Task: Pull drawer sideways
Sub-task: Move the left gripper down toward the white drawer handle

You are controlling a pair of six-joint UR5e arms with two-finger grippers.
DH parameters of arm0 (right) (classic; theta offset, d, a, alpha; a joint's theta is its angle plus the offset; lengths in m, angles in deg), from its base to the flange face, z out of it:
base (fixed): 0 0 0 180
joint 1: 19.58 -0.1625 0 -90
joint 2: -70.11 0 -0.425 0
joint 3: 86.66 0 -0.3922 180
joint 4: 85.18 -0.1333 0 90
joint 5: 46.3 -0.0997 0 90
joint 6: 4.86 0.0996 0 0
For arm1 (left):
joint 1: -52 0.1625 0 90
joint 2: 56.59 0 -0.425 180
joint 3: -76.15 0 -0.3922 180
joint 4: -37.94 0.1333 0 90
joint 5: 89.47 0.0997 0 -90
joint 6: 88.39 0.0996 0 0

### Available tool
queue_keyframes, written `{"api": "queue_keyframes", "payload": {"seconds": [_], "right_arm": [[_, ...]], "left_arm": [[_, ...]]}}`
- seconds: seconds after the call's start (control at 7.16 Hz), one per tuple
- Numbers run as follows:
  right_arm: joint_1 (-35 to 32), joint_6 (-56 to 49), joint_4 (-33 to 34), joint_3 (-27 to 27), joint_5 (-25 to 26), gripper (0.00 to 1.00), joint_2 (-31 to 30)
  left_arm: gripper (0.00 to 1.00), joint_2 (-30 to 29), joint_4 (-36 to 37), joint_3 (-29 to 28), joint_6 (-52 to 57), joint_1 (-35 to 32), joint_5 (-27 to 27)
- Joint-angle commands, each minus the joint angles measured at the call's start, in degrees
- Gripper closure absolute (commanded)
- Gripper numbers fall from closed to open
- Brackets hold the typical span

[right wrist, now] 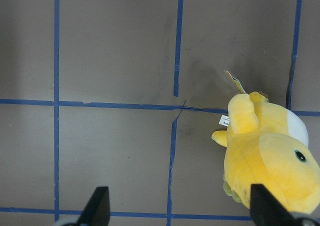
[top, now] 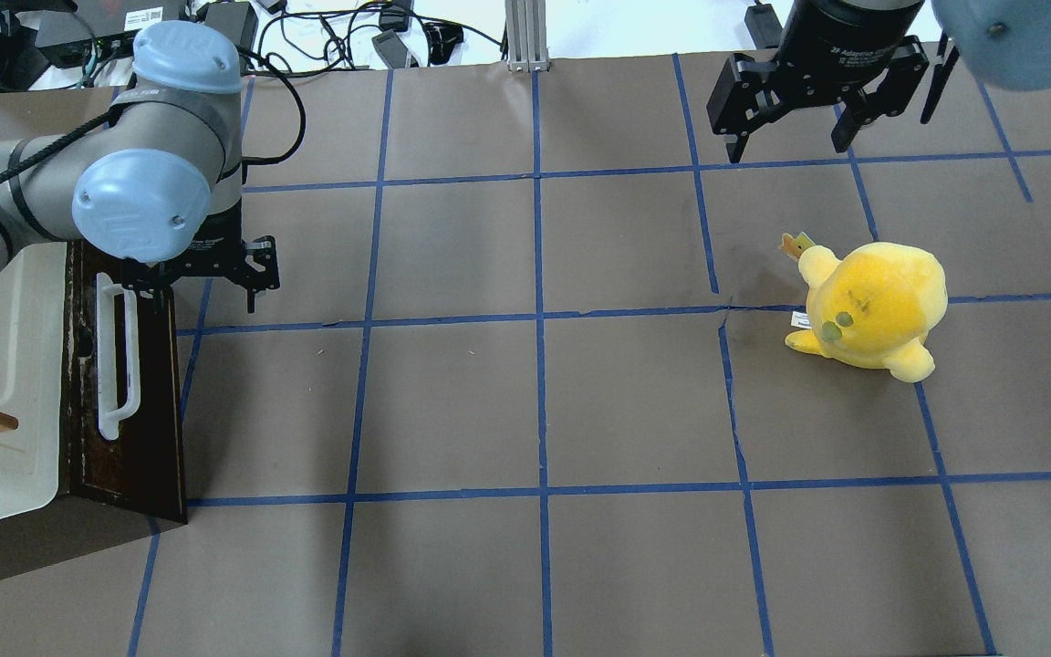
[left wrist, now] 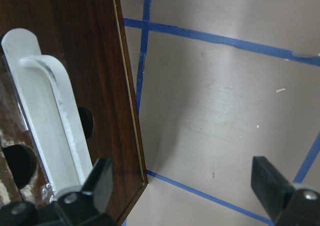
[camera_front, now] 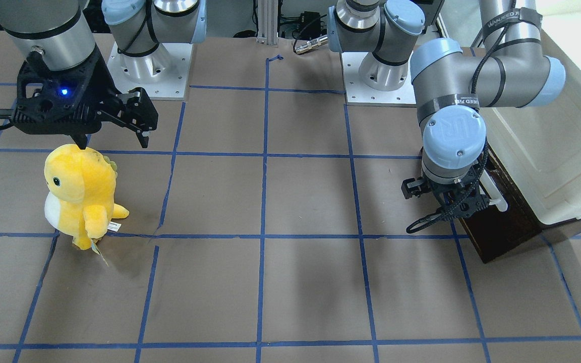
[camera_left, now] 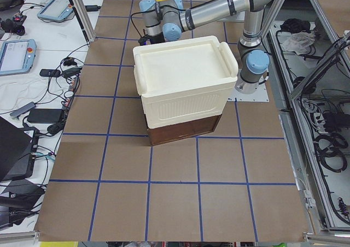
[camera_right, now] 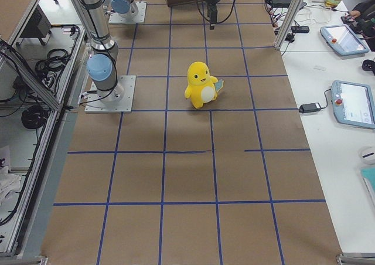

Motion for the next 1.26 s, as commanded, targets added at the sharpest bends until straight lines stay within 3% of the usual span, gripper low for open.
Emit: {"api": "queue_keyframes", "payload": {"seconds": [0.0, 0.28, 0.98, 1.12], "right_arm": [[0.0, 0.0, 0.0, 0.0, 0.1, 0.0, 0.0], [0.0, 0.0, 0.0, 0.0, 0.0, 0.0, 0.0], [0.0, 0.0, 0.0, 0.0, 0.1, 0.0, 0.0], [0.0, 0.0, 0.0, 0.0, 0.1, 0.0, 0.0]], "left_arm": [[0.0, -2.4, 0.0, -0.1, -4.6, -0.2, 4.7], [0.0, -4.2, 0.0, -0.1, -8.8, -0.7, 8.8], [0.0, -5.7, -0.1, -0.4, -9.5, -1.0, 11.0], [0.0, -5.9, -0.1, -0.2, -9.9, -1.1, 14.5]]}}
